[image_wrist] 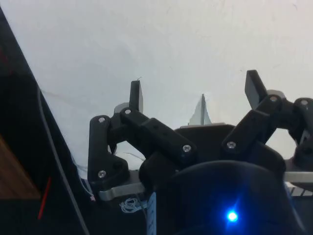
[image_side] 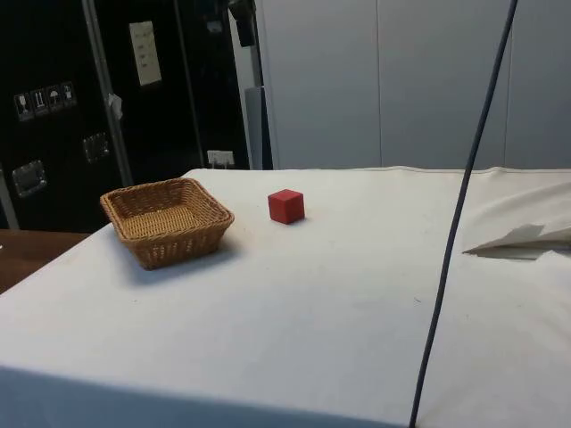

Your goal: Pick up the cube and place it into the basket.

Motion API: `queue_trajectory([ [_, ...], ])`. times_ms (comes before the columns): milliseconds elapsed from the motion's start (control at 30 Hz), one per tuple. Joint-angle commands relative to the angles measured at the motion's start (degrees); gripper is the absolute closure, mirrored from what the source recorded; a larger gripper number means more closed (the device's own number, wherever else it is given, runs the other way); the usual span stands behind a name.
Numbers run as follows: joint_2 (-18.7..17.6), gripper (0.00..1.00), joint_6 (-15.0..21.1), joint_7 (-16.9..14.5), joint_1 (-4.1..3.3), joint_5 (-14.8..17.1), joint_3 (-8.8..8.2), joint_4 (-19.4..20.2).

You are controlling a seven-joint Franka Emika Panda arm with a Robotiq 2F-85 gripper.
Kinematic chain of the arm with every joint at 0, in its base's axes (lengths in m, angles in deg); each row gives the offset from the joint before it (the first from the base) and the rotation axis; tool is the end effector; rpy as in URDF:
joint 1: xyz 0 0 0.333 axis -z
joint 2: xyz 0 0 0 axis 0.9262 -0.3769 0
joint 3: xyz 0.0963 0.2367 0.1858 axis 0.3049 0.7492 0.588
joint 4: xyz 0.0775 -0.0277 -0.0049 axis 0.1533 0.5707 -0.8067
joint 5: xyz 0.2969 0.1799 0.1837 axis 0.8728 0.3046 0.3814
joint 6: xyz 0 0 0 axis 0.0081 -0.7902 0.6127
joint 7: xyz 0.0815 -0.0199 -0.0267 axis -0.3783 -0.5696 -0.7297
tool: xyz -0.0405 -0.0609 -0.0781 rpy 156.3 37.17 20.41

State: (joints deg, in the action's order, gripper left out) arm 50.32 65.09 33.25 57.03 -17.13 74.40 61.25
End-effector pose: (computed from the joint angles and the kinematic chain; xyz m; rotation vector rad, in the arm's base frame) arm 0.5700 -0.0005 0.4822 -3.1128 -0.0348 0.1419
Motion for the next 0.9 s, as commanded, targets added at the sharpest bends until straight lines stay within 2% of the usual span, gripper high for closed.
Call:
queue_trajectory([
  [0,-0.2,0.00,0.2,0.0,0.00,0.0,0.00,0.1],
  [267,-0.4,0.00,6.4,0.8,-0.11,-0.3,0.00,4.0],
  [300,-0.6,0.00,5.3,0.3,0.00,0.0,0.00,3.4],
  [433,-0.5,0.00,9.1,1.0,0.00,-0.8,-0.17,5.6],
  [600,-0.7,0.00,11.7,0.9,0.11,-1.4,-0.69,7.1],
  [633,-0.7,0.00,10.8,0.7,0.06,-1.0,-0.63,6.8],
  [800,-1.2,0.00,14.7,0.7,0.23,-2.2,-1.55,8.7],
  [867,-1.3,0.00,14.4,0.6,0.11,-1.9,-1.66,8.8],
])
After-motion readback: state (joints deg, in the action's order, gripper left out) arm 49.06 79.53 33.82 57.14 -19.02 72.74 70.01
